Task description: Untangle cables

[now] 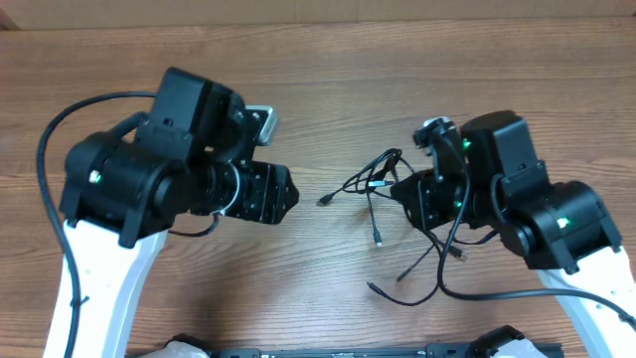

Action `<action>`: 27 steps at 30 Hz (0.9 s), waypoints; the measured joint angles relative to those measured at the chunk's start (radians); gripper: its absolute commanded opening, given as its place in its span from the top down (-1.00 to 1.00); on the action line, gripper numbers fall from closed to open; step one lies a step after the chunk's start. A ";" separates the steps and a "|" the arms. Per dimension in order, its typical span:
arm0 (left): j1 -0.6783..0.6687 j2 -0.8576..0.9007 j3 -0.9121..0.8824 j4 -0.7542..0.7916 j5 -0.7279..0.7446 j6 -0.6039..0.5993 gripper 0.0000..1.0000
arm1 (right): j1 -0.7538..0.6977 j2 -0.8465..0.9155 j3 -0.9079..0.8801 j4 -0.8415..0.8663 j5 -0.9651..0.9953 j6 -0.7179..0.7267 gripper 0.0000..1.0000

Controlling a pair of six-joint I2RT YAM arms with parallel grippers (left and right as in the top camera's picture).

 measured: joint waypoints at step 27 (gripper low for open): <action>0.000 0.064 -0.126 0.047 0.040 0.049 -0.45 | 0.229 0.000 0.000 0.044 0.002 -0.085 0.92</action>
